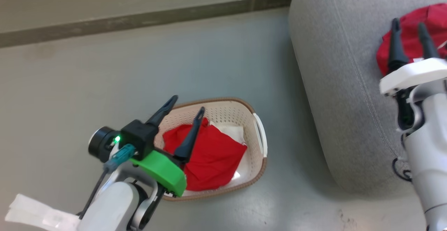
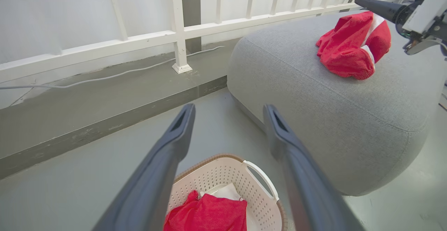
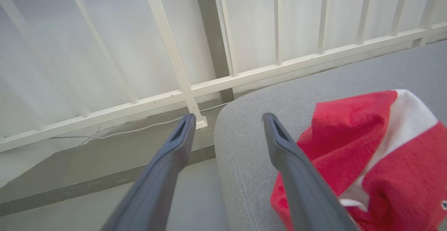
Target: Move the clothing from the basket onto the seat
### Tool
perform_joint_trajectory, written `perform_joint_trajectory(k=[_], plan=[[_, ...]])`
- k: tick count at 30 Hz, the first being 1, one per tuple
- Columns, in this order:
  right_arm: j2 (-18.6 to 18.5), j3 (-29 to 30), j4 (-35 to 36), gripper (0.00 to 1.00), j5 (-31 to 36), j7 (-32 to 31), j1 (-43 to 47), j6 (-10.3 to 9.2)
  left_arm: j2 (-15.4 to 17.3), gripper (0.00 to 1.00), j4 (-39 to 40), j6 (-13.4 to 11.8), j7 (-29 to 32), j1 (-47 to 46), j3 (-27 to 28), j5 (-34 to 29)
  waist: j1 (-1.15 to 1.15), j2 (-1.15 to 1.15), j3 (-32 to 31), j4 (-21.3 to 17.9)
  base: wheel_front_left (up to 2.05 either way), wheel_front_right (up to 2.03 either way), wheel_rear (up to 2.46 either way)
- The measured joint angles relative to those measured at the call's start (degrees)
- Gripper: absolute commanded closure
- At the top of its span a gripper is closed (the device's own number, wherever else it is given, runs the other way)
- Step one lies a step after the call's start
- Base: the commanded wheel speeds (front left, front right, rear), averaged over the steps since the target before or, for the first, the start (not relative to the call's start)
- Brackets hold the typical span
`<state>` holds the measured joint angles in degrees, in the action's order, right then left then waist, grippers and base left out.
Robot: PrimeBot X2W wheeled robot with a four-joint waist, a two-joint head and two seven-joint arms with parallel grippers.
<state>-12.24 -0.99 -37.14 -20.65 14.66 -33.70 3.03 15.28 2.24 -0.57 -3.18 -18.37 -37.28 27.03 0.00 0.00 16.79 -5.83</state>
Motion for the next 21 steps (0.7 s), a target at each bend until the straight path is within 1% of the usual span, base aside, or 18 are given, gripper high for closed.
perform_joint_trajectory(k=[8,14,18,21], plan=[[3.8,-4.0,4.9,0.00,2.7,0.0,5.3,1.19,0.1,0.00,-2.7,-3.4,-2.5,3.7,4.2,1.1,0.00,0.00,-4.8,2.3,0.00,0.00,0.00],[5.6,-7.2,7.0,0.00,4.3,0.0,10.9,1.53,0.8,0.00,-4.5,-4.9,-4.2,7.0,8.2,1.7,0.00,0.00,-9.2,4.1,0.00,0.00,0.00],[6.9,-9.1,8.5,0.00,5.1,0.0,13.5,1.77,1.5,0.00,-5.2,-5.2,-5.0,9.1,10.5,3.0,0.00,0.00,-11.6,5.0,0.00,0.00,0.00],[7.1,-10.2,9.6,0.00,6.0,0.0,15.6,1.77,1.9,0.00,-5.4,-5.6,-5.3,10.8,12.1,3.2,0.00,0.00,-13.2,5.5,0.00,0.00,0.00]])
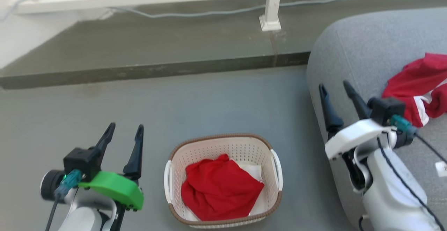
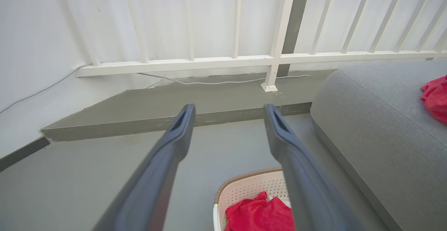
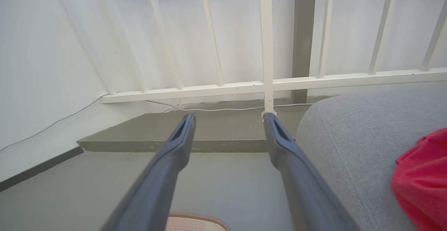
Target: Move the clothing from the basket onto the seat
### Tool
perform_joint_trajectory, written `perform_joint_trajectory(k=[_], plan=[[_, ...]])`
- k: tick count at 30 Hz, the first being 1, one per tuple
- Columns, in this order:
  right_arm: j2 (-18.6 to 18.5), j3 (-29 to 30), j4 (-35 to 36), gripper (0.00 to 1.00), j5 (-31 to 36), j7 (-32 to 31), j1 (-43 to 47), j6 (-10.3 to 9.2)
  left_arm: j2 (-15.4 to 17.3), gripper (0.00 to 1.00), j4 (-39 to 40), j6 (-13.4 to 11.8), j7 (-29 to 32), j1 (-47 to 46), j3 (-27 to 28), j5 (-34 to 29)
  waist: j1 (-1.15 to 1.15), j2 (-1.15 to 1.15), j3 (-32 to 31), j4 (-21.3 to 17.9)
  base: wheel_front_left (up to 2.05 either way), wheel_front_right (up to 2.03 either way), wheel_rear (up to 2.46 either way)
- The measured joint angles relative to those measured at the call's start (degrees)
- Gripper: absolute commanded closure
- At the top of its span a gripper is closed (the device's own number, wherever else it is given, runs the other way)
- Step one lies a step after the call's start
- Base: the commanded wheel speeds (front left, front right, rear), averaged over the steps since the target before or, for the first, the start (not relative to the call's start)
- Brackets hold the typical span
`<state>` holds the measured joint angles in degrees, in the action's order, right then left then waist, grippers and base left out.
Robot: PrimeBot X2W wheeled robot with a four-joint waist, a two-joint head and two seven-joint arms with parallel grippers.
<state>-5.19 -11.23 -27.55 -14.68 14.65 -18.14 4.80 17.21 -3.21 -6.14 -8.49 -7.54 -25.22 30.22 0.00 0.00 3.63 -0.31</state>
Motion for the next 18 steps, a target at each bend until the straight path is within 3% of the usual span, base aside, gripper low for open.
perform_joint_trajectory(k=[8,18], plan=[[0.5,-1.8,2.4,0.00,0.7,0.0,5.4,-0.47,0.0,0.00,0.0,-0.5,-0.6,4.6,2.5,0.3,0.00,0.00,-2.9,0.3,0.00,0.00,0.00],[0.7,-1.7,5.6,0.00,0.7,0.0,10.9,-2.47,-0.5,0.00,0.3,-0.7,-1.2,9.2,4.7,0.3,0.00,0.00,-4.3,-0.5,0.00,0.00,0.00]])
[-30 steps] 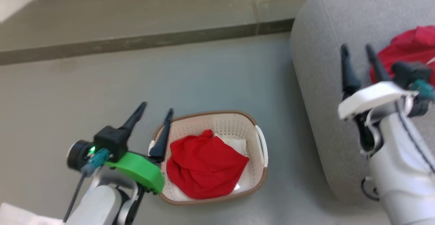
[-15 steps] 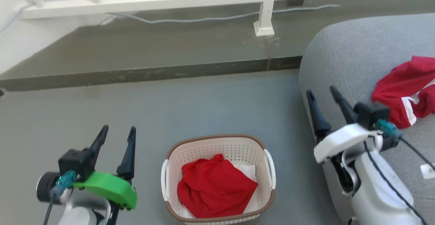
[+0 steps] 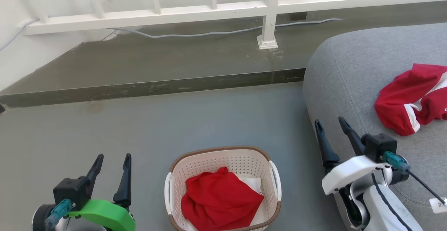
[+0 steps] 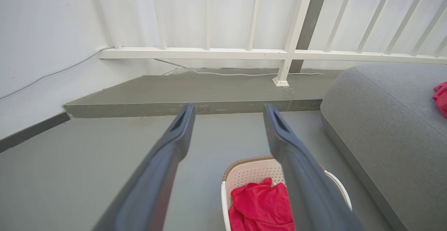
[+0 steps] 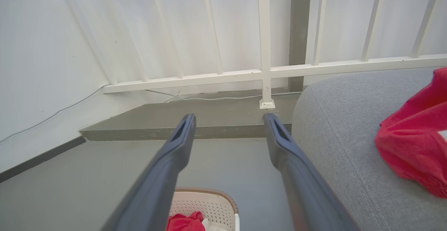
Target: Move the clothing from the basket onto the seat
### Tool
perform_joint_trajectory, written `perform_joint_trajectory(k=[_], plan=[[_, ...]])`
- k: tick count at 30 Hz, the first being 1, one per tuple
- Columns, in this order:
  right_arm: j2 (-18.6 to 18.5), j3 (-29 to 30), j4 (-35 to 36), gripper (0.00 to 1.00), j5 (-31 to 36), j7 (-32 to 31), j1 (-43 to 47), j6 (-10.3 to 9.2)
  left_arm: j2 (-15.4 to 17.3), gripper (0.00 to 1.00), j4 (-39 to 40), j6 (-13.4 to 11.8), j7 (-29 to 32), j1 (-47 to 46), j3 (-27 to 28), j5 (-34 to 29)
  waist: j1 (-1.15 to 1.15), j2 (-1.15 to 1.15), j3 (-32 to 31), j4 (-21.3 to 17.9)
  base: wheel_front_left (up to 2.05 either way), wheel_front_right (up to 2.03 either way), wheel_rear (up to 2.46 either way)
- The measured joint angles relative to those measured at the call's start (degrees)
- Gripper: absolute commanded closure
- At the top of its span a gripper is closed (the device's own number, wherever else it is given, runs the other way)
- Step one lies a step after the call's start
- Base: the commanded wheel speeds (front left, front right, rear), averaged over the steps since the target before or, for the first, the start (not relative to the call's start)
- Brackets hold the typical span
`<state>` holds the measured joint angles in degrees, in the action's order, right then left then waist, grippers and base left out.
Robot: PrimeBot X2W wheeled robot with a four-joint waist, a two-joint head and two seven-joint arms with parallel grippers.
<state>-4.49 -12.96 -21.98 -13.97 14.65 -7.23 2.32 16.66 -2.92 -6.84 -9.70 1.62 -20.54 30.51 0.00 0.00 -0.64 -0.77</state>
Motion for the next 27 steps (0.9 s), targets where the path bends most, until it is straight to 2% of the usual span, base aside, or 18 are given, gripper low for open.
perform_joint_trajectory(k=[7,27], plan=[[0.1,0.0,2.8,0.00,0.0,-0.1,2.3,-1.43,-0.5,0.00,0.8,0.0,0.0,1.2,1.2,-0.5,0.00,0.00,-0.4,0.1,0.00,0.00,0.00],[0.3,-0.5,9.3,0.00,0.0,-2.7,5.7,-2.45,-2.1,0.00,2.3,0.0,0.6,3.2,3.5,-2.6,0.00,0.00,-0.5,-0.4,0.00,0.00,0.00]])
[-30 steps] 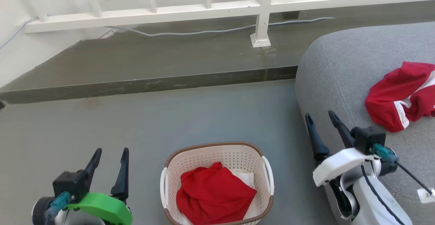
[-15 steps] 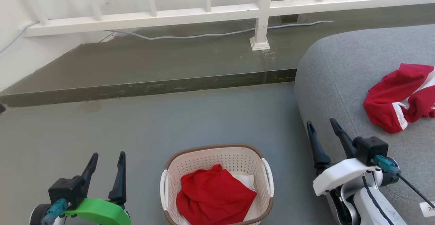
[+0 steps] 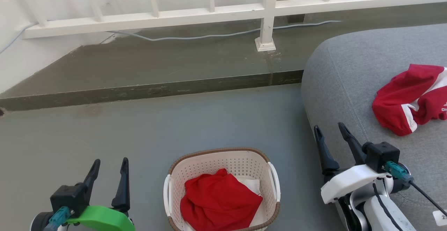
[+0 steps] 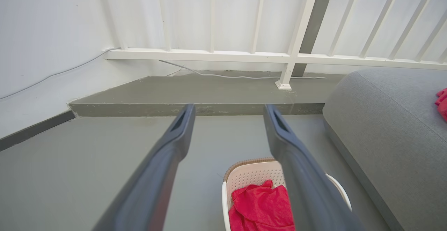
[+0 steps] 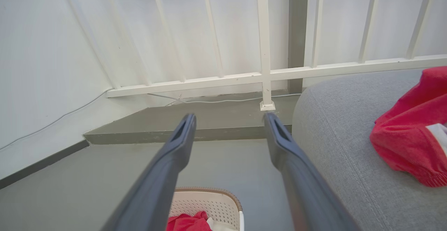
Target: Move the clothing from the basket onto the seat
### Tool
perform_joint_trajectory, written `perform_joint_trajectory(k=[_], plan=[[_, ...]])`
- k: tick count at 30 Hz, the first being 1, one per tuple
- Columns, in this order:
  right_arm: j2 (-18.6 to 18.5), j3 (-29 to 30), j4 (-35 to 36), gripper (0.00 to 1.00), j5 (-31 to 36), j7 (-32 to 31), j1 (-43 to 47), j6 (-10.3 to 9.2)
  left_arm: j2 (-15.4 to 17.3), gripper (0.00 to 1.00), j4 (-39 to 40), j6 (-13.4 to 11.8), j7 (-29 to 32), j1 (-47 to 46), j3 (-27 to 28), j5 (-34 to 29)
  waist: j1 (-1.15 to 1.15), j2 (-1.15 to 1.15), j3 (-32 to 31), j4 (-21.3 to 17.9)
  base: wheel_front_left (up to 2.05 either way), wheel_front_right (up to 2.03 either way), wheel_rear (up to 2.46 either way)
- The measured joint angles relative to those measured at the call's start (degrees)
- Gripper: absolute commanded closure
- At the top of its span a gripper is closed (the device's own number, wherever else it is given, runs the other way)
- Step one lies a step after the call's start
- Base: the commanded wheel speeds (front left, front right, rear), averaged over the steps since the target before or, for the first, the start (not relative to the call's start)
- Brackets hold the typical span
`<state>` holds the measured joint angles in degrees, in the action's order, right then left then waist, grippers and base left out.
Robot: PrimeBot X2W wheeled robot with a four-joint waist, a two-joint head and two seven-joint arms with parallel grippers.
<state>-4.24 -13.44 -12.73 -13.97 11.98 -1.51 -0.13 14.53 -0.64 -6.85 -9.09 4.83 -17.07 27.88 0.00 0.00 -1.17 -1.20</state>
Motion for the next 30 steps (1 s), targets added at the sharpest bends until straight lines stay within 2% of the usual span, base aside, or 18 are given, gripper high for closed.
perform_joint_trajectory(k=[30], plan=[[-0.7,-0.1,6.1,0.00,0.0,-2.7,2.6,-1.01,-1.7,0.00,2.4,0.0,1.6,1.2,0.8,-1.8,0.00,0.00,0.7,-0.7,0.00,0.00,0.00]])
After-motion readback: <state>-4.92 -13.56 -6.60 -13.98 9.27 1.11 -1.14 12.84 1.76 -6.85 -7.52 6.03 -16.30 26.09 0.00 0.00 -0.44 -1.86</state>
